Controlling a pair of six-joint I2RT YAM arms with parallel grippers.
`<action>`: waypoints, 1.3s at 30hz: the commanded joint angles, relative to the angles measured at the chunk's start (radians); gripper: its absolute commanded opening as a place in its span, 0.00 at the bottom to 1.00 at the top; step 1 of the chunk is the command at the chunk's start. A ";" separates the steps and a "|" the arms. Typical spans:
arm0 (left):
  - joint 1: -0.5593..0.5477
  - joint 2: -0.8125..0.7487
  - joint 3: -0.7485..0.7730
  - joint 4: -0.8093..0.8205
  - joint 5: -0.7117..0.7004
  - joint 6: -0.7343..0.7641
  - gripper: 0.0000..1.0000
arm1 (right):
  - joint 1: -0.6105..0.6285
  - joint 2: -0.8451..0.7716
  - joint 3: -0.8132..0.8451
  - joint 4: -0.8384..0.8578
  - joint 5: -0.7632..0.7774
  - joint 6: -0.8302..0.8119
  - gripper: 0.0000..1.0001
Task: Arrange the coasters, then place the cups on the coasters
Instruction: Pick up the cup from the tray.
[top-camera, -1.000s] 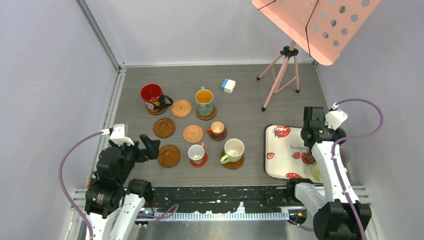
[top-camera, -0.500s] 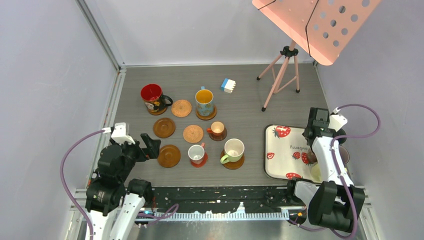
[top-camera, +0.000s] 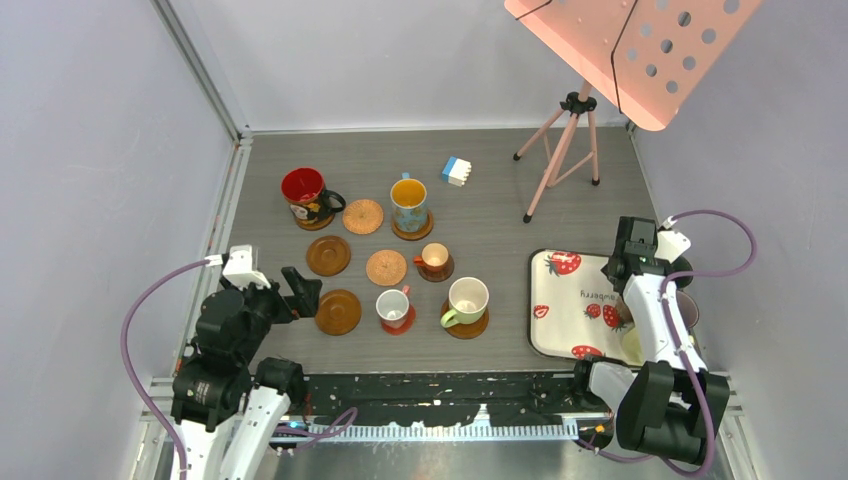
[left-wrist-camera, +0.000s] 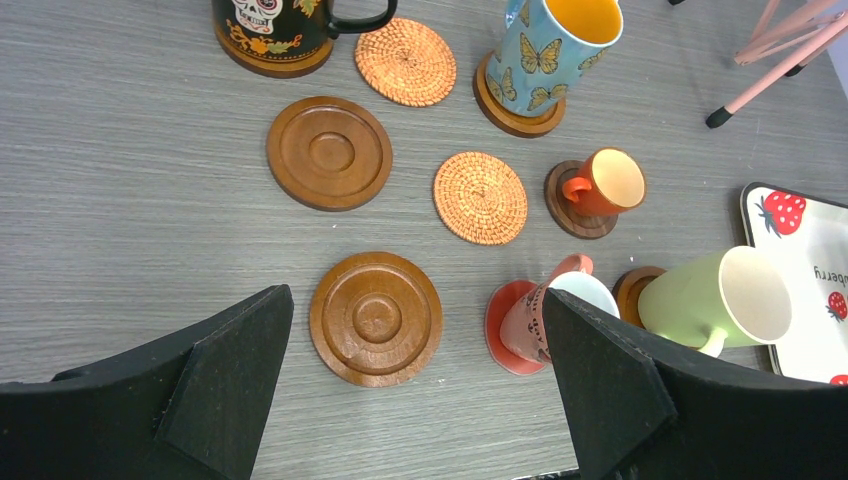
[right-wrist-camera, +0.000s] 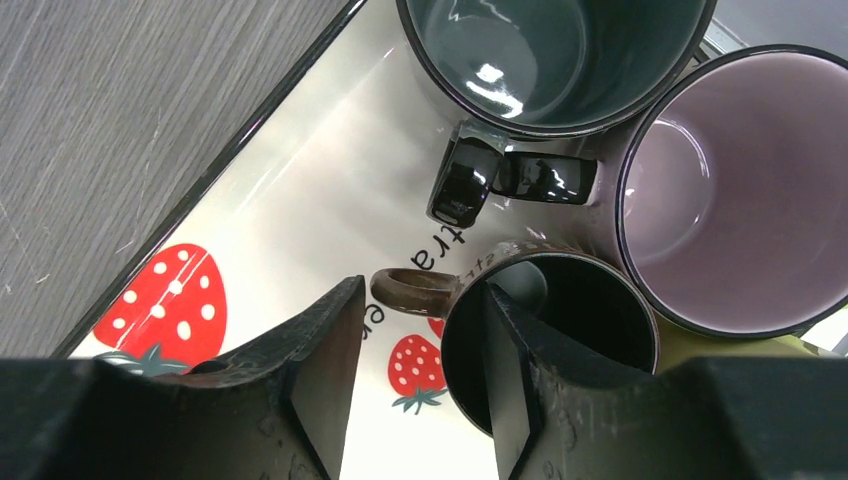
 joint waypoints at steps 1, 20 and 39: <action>-0.002 0.005 0.000 0.047 0.004 0.007 0.99 | -0.006 -0.020 -0.012 0.036 -0.013 -0.002 0.51; -0.002 0.000 0.000 0.046 0.004 0.007 0.99 | -0.005 -0.093 0.000 0.040 -0.116 -0.051 0.06; -0.002 0.003 0.000 0.050 0.016 0.008 0.99 | 0.056 -0.112 0.021 0.031 -0.357 -0.170 0.06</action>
